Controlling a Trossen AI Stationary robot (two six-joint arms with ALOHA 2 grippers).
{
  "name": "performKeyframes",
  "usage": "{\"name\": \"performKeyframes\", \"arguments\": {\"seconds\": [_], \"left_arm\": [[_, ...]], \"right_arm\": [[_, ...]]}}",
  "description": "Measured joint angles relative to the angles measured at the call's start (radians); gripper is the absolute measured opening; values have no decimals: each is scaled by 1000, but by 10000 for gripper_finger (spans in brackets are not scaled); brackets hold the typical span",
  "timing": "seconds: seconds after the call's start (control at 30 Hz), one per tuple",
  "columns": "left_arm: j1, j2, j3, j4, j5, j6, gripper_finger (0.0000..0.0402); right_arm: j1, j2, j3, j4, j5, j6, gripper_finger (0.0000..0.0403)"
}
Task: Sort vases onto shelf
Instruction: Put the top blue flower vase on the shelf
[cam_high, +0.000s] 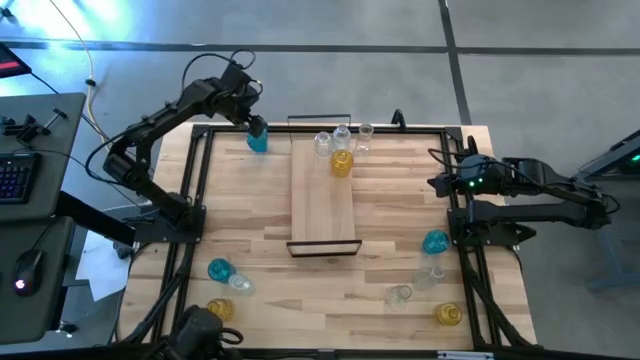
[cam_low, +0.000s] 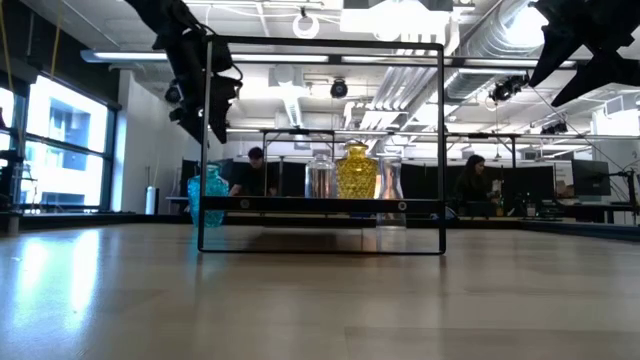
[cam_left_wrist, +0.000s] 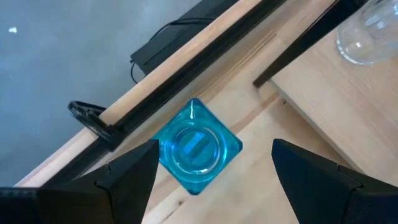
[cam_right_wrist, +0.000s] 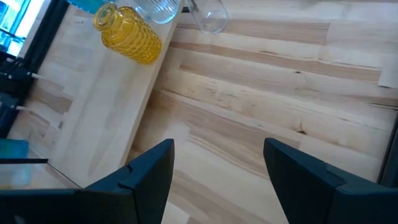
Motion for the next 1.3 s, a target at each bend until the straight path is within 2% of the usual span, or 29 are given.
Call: {"name": "performKeyframes", "arguments": {"seconds": [0.4, 1.3], "left_arm": [[12, 17, 4, -35, -1, 0, 303], [8, 171, 3, -35, 9, -15, 303]], "right_arm": [[0, 0, 0, -8, 0, -28, 243], [0, 0, 0, -8, 1, -39, 243]]}}
